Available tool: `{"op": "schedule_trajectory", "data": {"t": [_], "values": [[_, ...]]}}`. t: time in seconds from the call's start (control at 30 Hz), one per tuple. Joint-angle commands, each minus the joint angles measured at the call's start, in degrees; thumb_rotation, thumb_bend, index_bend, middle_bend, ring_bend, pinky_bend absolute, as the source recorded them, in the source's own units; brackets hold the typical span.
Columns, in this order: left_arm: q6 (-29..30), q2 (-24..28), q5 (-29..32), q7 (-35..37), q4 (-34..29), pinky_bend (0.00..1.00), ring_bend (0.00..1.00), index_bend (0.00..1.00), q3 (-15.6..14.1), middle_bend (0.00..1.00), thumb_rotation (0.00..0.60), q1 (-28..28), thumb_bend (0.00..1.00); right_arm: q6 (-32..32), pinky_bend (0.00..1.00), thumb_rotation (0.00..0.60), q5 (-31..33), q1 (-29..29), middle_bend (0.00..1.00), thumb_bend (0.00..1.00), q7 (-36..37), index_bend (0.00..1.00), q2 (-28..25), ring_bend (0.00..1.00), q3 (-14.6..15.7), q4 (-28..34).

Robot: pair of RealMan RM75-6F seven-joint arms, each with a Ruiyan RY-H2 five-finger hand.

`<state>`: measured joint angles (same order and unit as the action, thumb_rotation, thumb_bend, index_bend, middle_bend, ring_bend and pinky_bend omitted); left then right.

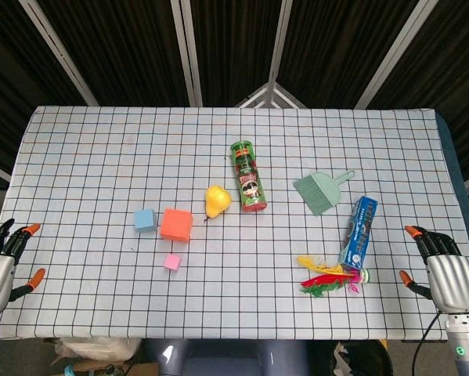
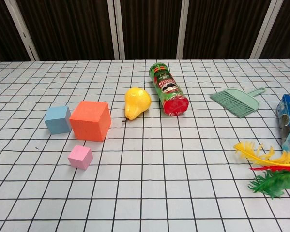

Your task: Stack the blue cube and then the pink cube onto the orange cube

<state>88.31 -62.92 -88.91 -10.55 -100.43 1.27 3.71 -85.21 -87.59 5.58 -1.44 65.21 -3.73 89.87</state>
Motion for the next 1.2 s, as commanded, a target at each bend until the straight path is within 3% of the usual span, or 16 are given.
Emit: {"op": "schedule_trajectory", "data": {"t": [0.03, 0.37, 0.73, 0.9, 1.1, 1.2], "values": [[-0.5, -0.2, 0.5, -0.7, -0.1, 0.18, 0.06, 0.14, 0.2, 0.19, 0.600, 0.2, 0.31, 0.3, 0.19, 0.600, 0.2, 0.0, 0.20, 0.30, -0.1, 0.17, -0.1, 0.22, 0.1, 0.0], [-0.8, -1.2, -0.6, -3.9, -0.6, 0.18, 0.06, 0.14, -0.5, 0.19, 0.600, 0.3, 0.31, -0.2, 0.19, 0.600, -0.5, -0.2, 0.20, 0.30, -0.6, 0.18, -0.3, 0.22, 0.4, 0.6], [-2.7, -2.3, 2.2, -3.8, -0.3, 0.18, 0.07, 0.13, 1.0, 0.21, 0.600, 1.4, 0.31, -0.1, 0.19, 0.600, -0.3, -0.5, 0.20, 0.30, 0.4, 0.18, -0.9, 0.22, 0.7, 0.7], [-1.9, -4.2, 4.4, -4.0, -0.7, 0.23, 0.17, 0.15, 3.4, 0.35, 0.600, 2.1, 0.31, 0.6, 0.19, 0.600, -0.3, -0.2, 0.20, 0.30, 0.9, 0.17, -0.9, 0.22, 0.7, 0.5], [-1.3, -7.2, 5.4, -8.0, -1.7, 0.57, 0.45, 0.21, 5.6, 0.70, 0.600, 3.6, 0.29, 1.4, 0.19, 0.600, -0.5, 0.3, 0.20, 0.30, 0.9, 0.18, -0.8, 0.22, 0.8, 0.4], [-3.5, -8.7, 7.5, -11.5, -3.0, 0.68, 0.57, 0.25, 6.7, 0.83, 0.600, 5.4, 0.27, 1.9, 0.19, 0.600, -0.4, 0.4, 0.20, 0.30, 0.9, 0.18, -0.8, 0.22, 0.9, 0.4]]}}
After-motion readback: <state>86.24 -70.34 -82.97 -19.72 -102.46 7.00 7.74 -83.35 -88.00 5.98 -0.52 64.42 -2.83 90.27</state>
